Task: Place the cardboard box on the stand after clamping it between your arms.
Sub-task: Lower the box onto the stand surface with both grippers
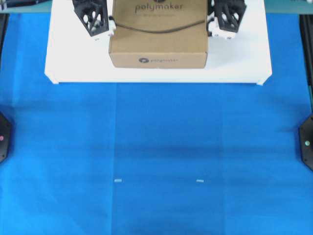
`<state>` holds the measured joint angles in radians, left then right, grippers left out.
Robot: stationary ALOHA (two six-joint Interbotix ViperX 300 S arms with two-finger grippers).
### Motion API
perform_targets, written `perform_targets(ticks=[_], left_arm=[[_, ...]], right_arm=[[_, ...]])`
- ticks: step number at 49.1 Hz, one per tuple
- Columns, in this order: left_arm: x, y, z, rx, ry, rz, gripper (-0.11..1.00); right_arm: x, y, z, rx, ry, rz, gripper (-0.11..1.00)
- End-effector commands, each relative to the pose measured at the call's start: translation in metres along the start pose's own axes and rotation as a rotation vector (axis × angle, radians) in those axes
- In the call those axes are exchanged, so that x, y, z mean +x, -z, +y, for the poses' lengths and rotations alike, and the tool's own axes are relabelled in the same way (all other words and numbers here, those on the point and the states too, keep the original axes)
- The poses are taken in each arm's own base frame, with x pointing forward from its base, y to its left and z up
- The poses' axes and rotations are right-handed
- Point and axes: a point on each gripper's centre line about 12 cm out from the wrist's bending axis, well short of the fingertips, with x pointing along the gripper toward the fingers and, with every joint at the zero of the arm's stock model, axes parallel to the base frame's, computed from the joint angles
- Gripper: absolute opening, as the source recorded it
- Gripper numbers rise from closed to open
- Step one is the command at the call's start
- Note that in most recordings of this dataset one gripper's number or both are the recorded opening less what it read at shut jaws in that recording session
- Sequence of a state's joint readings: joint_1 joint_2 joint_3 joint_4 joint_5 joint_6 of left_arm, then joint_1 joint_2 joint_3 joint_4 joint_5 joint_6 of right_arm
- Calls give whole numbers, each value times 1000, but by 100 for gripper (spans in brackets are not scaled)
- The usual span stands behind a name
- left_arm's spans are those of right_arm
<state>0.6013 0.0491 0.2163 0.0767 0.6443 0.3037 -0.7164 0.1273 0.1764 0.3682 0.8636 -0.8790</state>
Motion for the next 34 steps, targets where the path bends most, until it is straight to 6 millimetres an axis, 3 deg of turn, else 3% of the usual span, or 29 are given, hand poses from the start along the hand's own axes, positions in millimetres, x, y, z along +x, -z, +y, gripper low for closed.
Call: perform_targets(ticks=[1,18,34], left_arm=[[-34,-69,-4,-15,-21,-244,85],[-24,-69,-5,-13,-19,-238,85],[-1,-50,-12,-12,0,-178,85]], right_arm=[[-29,-68,16,-16,-18,-215,98],[-6,-48,13,-33,-41,-156,98],[22,-28,12,-22,-55,-105,98]])
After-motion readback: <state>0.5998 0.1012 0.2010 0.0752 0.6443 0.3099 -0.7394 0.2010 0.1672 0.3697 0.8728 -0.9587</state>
